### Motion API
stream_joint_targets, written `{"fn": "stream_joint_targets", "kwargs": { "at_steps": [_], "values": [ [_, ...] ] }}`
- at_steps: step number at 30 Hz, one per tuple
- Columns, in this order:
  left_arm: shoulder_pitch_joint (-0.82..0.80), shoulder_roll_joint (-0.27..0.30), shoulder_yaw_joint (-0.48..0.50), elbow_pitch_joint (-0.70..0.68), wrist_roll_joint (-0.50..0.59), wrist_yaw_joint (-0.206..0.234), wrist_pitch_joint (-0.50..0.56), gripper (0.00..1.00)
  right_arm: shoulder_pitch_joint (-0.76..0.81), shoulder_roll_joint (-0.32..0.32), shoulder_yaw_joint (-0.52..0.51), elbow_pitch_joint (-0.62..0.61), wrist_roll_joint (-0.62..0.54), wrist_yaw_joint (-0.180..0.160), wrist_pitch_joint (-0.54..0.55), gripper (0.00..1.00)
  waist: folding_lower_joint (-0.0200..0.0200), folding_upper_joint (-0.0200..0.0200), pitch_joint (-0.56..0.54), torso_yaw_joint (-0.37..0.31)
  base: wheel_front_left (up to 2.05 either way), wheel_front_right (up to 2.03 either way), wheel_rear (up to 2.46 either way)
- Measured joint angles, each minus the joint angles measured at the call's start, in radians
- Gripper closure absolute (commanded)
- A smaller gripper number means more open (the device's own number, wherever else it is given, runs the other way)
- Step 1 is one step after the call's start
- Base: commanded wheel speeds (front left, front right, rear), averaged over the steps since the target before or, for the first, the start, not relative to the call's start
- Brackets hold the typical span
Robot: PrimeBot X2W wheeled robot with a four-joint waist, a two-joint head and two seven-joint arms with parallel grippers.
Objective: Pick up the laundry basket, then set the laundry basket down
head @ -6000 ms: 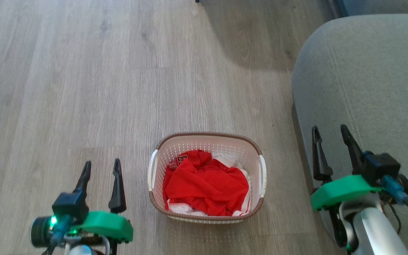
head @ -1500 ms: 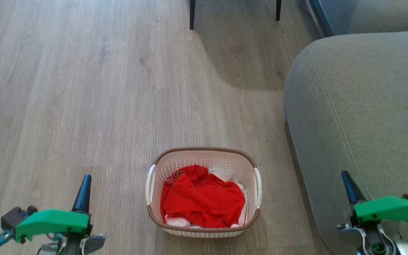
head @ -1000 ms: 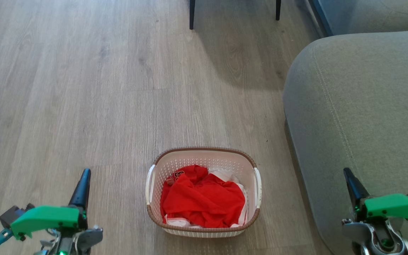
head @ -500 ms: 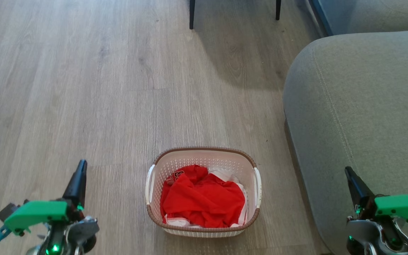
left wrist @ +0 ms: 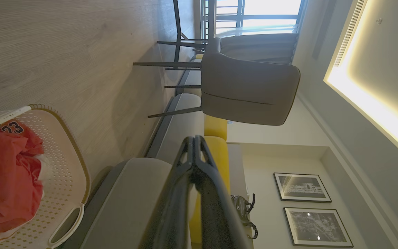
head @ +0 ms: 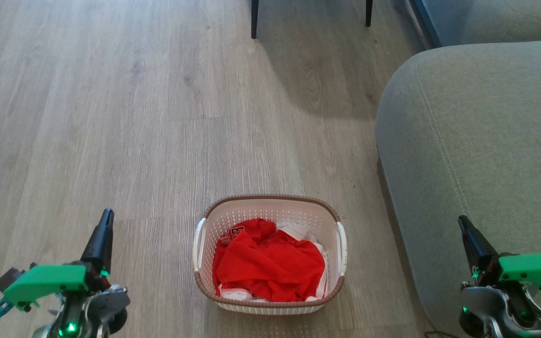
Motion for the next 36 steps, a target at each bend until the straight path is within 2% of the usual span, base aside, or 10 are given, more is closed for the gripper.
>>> {"fn": "stream_joint_targets", "kwargs": {
  "at_steps": [36],
  "values": [
    [0.000,-0.003,0.014,0.000,0.002,0.000,0.001,1.00,0.000,0.001,-0.012,0.000,-0.002,0.000,0.011,1.00,0.0000,0.0000,0.000,0.000,0.00,0.00,0.00]
  ]
}}
